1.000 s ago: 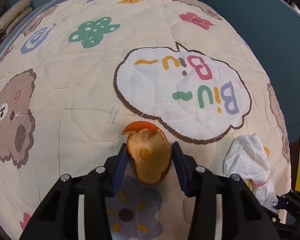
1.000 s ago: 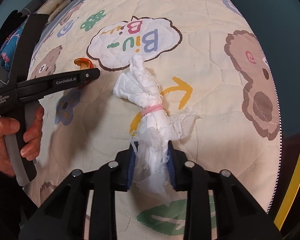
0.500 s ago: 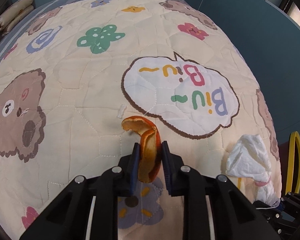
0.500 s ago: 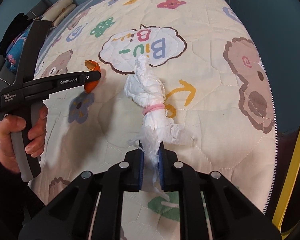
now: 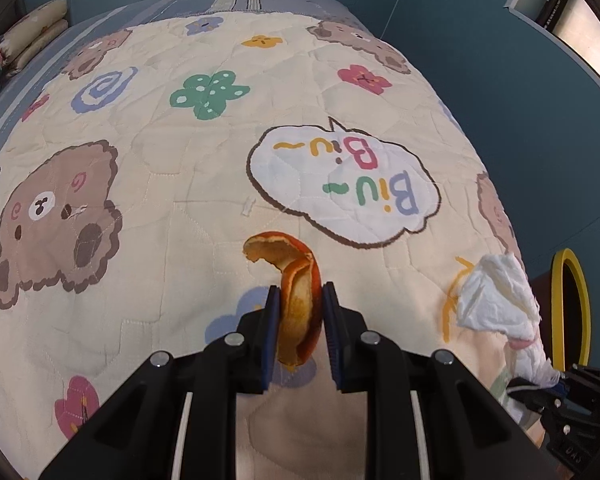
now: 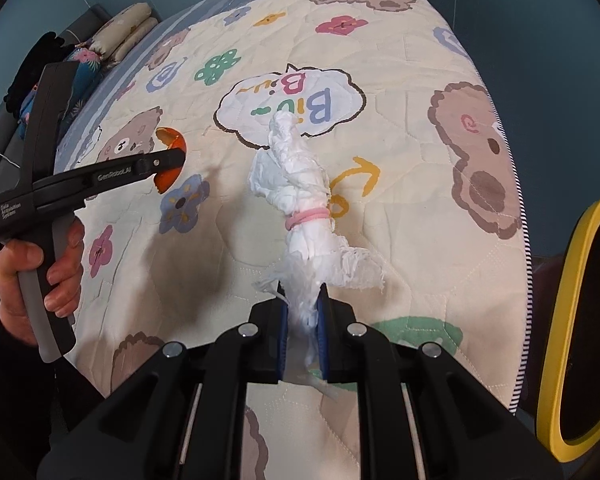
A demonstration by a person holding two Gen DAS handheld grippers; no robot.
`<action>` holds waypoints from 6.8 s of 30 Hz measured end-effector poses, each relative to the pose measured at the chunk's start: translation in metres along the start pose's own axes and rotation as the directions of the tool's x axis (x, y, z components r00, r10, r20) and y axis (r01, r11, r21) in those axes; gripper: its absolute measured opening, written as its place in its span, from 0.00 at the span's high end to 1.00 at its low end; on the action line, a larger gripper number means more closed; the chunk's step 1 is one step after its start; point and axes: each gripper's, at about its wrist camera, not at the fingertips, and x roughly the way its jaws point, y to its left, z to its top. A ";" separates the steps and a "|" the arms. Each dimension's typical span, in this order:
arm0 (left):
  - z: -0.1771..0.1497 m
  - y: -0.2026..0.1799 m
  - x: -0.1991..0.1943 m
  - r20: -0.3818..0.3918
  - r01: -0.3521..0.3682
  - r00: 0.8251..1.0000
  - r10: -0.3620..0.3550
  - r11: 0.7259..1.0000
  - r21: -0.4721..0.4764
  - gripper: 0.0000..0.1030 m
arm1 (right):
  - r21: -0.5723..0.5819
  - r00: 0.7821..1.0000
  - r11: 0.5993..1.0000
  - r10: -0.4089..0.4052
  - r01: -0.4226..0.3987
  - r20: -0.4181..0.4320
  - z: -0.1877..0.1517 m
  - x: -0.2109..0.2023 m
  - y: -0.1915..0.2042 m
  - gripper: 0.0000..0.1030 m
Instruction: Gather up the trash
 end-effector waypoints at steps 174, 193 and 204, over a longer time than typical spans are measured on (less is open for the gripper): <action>-0.117 0.044 -0.062 0.101 0.045 0.995 -0.029 0.986 -0.163 0.30 | 0.018 0.996 0.999 -0.030 0.029 0.078 -0.048 -0.021 0.016 0.56; -0.142 0.026 -0.159 0.498 -0.026 0.865 0.065 0.996 -0.084 0.08 | 0.032 0.764 0.980 -0.173 0.196 0.621 -0.085 -0.113 0.052 0.08; -0.174 -0.010 -0.221 0.692 -0.101 0.718 0.083 0.995 -0.015 0.08 | 0.116 0.644 0.968 -0.235 0.223 0.728 -0.104 -0.145 0.060 0.08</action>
